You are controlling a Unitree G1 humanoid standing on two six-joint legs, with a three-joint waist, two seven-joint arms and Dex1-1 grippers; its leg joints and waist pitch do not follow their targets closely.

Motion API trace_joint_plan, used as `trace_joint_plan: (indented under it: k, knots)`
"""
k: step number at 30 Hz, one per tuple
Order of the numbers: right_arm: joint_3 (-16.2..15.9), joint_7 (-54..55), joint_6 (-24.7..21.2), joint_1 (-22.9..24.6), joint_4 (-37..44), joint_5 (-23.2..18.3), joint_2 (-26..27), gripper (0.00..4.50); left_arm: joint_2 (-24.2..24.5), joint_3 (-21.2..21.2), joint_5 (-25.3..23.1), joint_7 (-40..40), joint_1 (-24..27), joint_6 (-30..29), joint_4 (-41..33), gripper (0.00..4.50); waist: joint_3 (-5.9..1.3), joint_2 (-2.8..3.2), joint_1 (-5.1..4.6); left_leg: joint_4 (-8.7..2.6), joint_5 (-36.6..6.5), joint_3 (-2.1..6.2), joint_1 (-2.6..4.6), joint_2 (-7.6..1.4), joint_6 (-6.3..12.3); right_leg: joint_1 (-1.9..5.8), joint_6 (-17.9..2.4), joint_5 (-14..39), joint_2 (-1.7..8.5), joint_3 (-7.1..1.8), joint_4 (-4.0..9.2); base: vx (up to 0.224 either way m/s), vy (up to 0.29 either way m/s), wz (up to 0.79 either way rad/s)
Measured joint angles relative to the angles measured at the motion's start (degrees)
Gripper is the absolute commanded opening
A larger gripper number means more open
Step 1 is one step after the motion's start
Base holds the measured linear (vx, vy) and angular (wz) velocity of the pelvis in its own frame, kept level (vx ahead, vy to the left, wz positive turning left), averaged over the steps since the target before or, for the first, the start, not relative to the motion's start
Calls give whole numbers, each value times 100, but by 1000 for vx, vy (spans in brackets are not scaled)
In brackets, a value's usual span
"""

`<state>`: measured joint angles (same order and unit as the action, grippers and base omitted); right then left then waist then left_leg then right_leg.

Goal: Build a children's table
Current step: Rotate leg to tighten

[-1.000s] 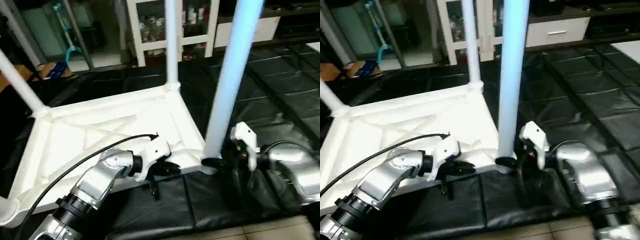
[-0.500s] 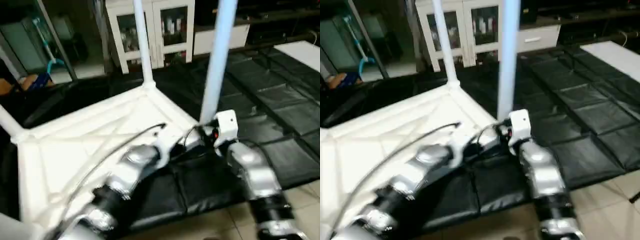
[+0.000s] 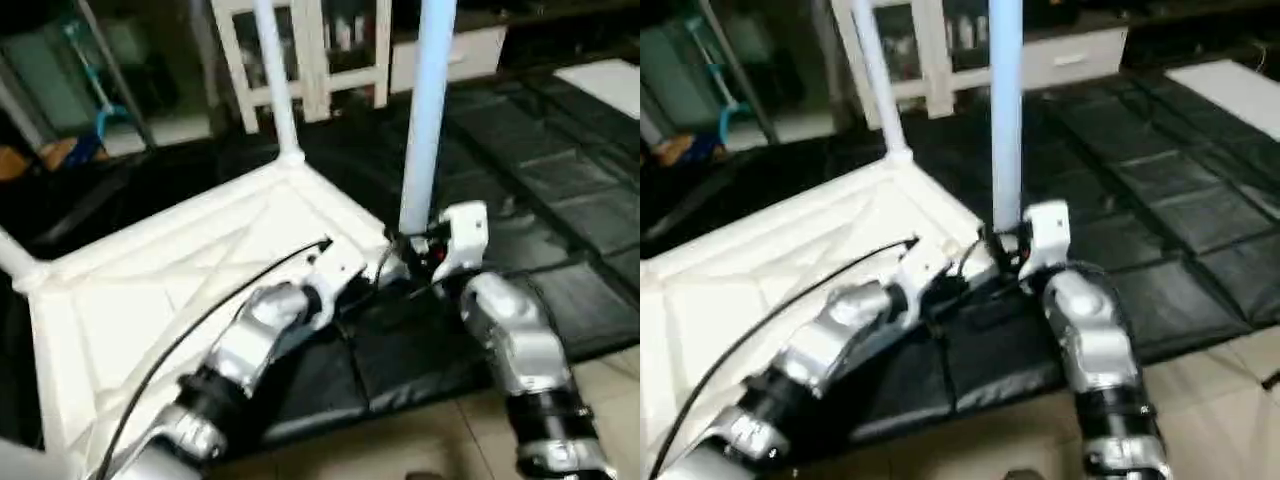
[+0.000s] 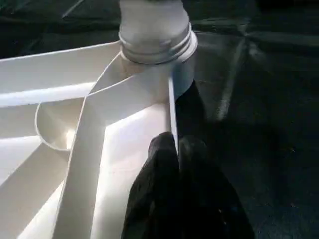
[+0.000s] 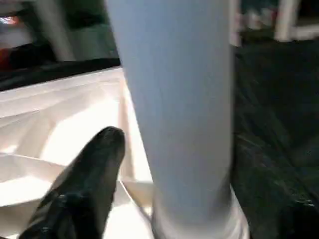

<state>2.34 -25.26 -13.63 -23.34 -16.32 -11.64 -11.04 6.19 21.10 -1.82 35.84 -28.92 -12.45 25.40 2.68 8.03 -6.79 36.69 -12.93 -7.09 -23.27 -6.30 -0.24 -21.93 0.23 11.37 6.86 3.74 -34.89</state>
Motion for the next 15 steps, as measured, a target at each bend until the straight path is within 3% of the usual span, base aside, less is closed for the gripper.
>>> trace_joint_plan:
  k: [2, 6, 10, 15]
  knots:
    - [-70, -403, -71, -53, 31, -5, -303, 379, 83, 35, 57, 215, 102, 17, -176, 0, -3, 5, 35, -1, 1, -12, -1, -19, 0, -2, 22, 14, 0, 14, 0, 52, -17, 8]
    - [-242, -1530, -229, -88, 42, 0, -1184, 396, 417, 136, 220, 824, 321, 111, -545, 0, -9, 13, 204, -2, 48, -91, 1, -84, 76, 1, 59, 37, -2, 30, -3, 27, -6, 2]
    - [-686, -2664, -257, 98, 68, 9, -1949, 396, 676, 261, 351, 1352, 479, 107, -886, 0, -8, 10, 389, -3, 46, -144, 5, -110, 80, 0, 59, 42, -1, 25, 2, 0, 0, 0]
    - [-843, -3430, -272, 232, 159, -61, -2223, 396, 868, 344, 439, 1696, 584, 27, -1107, 0, -9, 12, 454, -3, 46, -228, 26, -143, 77, 6, 57, 41, 12, 11, -8, 0, 0, 0]
